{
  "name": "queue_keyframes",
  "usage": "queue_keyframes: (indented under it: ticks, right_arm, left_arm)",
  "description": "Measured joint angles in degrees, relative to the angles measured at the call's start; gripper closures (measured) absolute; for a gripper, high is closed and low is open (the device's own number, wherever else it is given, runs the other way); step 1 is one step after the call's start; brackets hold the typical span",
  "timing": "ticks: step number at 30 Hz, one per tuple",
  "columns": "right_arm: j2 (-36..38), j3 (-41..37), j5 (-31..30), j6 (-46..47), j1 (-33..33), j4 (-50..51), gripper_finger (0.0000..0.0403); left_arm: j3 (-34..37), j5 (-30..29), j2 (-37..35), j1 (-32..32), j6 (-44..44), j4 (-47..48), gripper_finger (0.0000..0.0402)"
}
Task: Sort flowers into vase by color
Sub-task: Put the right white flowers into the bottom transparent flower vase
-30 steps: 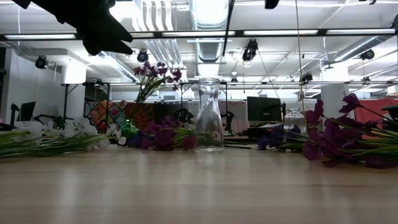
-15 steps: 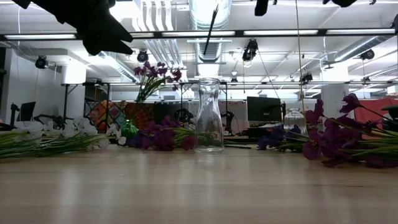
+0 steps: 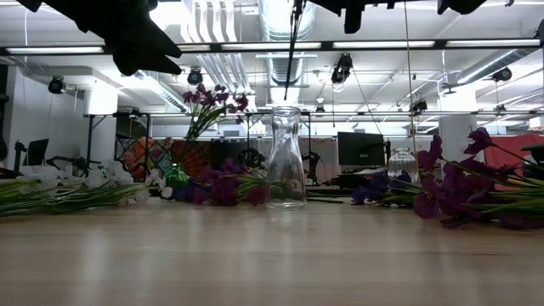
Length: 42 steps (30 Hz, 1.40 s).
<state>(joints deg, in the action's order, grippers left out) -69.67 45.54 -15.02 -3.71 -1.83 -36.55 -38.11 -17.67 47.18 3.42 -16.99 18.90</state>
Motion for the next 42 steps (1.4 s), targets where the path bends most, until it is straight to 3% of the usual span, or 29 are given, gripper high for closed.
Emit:
queue_keyframes:
  ticks: [27, 42]
  right_arm:
    - [-5.46, -0.17, -1.77, 0.10, 0.51, -0.62, 0.0378]
    - [-5.17, -0.20, -3.14, 2.49, 0.52, 2.35, 0.0277]
  left_arm:
    - [0.02, 0.00, 0.00, 0.00, -0.22, 0.02, 0.0186]
    - [0.37, 0.00, 0.00, 0.01, -0.24, 0.07, 0.0186]
